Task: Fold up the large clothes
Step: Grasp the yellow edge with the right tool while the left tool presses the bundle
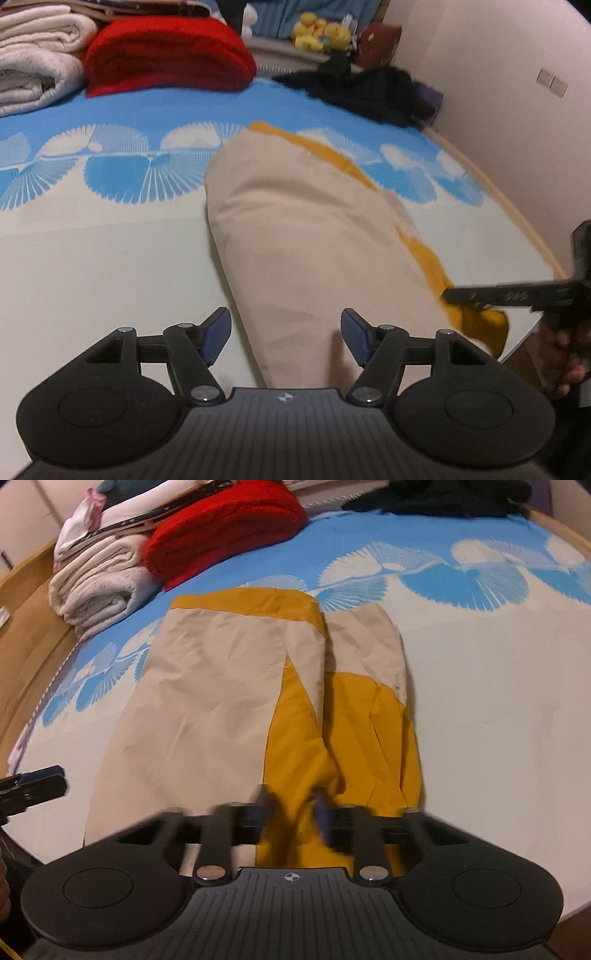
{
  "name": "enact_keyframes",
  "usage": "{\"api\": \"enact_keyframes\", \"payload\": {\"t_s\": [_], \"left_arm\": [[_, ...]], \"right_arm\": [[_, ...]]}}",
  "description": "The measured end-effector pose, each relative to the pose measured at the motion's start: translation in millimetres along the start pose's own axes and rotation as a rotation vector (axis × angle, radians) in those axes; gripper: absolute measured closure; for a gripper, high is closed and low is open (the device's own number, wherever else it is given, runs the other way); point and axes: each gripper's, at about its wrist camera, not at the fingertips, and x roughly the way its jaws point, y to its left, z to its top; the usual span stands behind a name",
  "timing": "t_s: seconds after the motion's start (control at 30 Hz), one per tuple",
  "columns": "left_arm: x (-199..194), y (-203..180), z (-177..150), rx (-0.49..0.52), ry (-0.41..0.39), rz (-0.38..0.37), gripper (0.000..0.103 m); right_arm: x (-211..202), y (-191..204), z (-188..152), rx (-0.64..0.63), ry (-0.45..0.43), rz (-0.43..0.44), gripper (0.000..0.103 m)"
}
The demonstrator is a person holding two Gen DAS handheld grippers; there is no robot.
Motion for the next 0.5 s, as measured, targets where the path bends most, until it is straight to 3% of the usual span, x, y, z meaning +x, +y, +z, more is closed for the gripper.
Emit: {"api": "enact_keyframes", "payload": {"t_s": [0.13, 0.37, 0.5], "left_arm": [[5.9, -0.5, -2.3, -0.047, 0.019, -0.001, 0.028], [5.2, -10.1, -3.1, -0.062, 0.008, -0.061, 0.026], [3.5, -23.0, -6.2, -0.022, 0.002, -0.128, 0.025]], "right_arm": [[-19.8, 0.8, 2.7, -0.005, -0.073, 0.029, 0.100], [-108.3, -24.8, -3.8, 0.058, -0.328, 0.086, 0.100], [-116.2, -51.4, -12.0, 0.115, -0.289, 0.011, 0.100]]}}
